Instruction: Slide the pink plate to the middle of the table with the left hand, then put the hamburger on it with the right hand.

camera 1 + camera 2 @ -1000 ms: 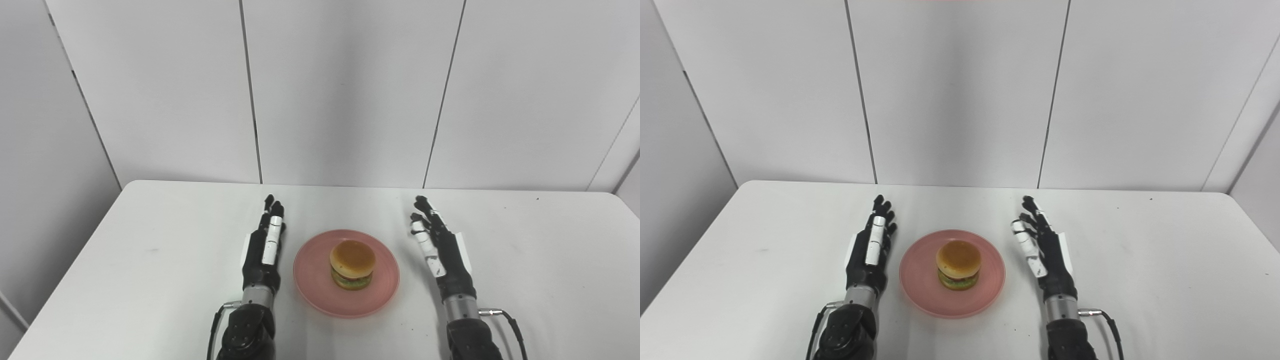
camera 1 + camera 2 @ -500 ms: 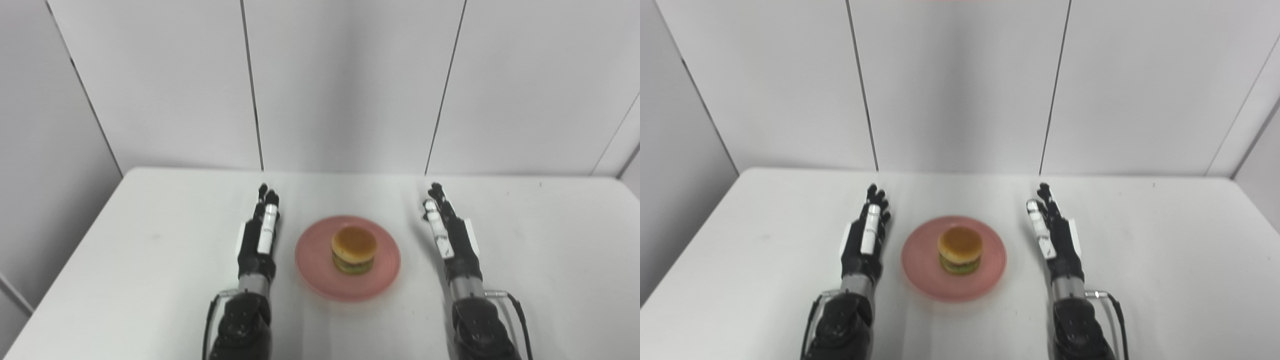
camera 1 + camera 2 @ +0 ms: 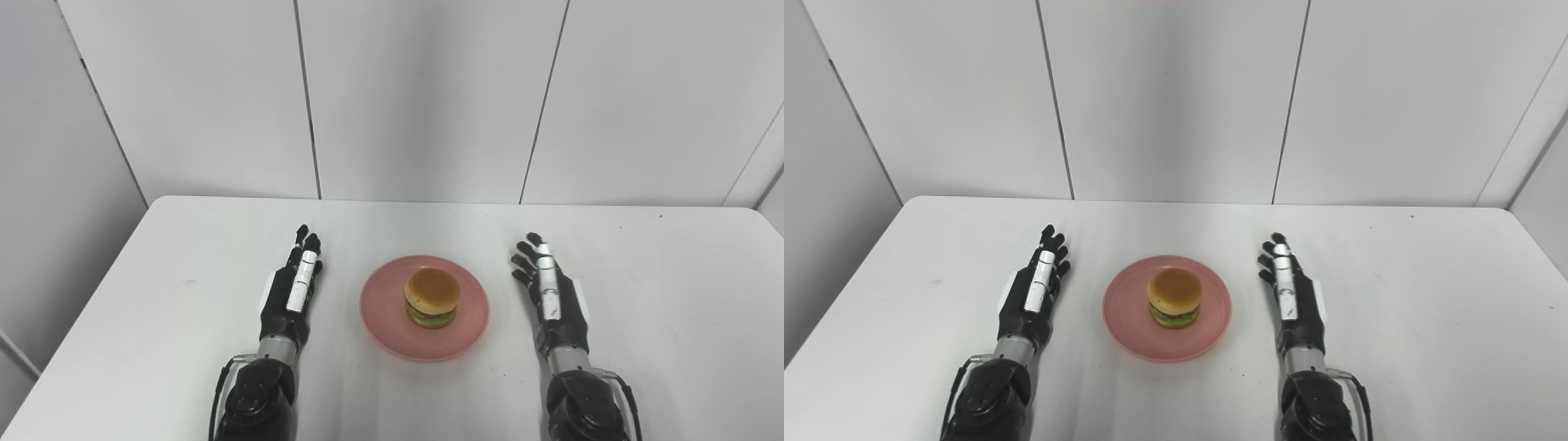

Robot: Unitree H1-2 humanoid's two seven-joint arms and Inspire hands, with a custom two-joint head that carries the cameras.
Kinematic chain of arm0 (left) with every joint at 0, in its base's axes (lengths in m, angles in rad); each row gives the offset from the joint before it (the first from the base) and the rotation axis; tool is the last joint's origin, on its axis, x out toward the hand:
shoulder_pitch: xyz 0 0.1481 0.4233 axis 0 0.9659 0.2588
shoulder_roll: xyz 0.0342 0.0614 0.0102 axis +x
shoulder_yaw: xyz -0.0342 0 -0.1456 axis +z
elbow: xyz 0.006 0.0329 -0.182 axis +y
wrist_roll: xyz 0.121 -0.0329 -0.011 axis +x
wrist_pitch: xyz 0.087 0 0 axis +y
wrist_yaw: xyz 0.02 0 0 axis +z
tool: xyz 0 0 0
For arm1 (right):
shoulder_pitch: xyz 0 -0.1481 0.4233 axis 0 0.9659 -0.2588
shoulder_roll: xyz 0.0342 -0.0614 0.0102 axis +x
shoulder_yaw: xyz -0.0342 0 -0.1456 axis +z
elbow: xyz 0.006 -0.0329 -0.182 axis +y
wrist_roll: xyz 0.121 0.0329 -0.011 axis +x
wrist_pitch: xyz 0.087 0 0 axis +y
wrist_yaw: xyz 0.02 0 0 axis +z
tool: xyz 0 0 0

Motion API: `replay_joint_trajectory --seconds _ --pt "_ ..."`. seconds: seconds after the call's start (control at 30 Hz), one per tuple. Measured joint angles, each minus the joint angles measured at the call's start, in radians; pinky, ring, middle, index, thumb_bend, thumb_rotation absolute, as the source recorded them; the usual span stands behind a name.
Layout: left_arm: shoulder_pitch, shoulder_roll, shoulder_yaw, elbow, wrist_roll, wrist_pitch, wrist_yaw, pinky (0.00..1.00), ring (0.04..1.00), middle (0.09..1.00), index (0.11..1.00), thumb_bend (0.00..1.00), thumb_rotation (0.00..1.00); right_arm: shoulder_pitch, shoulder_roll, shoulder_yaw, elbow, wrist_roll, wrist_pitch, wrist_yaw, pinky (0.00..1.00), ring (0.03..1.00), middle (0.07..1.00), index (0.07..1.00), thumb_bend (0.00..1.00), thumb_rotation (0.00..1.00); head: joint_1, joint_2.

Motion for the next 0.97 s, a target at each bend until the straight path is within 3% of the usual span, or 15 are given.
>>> replay_joint_trajectory --seconds 0.17,0.4,0.73,0.97 --pt "0.002 0.005 0.000 -0.015 -0.005 0.020 -0.005 1.00 0.985 0.983 0.971 0.85 0.82 0.002 -0.008 0.004 -0.002 0.026 0.001 0.031 0.83 0.851 0.888 0.911 0.82 1.00 -0.014 -0.005" --pt "0.040 -0.005 -0.010 -0.077 -0.014 0.043 -0.005 1.00 0.998 0.993 0.974 0.82 0.82 0.048 -0.028 0.057 -0.039 -0.062 -0.015 0.036 0.80 0.838 0.879 0.891 0.82 1.00 -0.008 -0.028" --pt "0.053 -0.024 -0.011 -0.101 -0.020 0.055 0.000 1.00 1.000 1.000 0.984 0.80 0.80 0.065 -0.018 0.045 -0.050 -0.050 -0.062 0.041 0.84 0.861 0.885 0.887 0.81 1.00 -0.026 -0.025" --pt "0.055 -0.023 -0.012 -0.109 -0.026 0.071 0.000 1.00 0.997 0.991 0.988 0.82 0.81 0.073 -0.018 0.044 -0.055 -0.062 -0.069 0.035 0.85 0.867 0.894 0.886 0.80 1.00 -0.035 0.008"
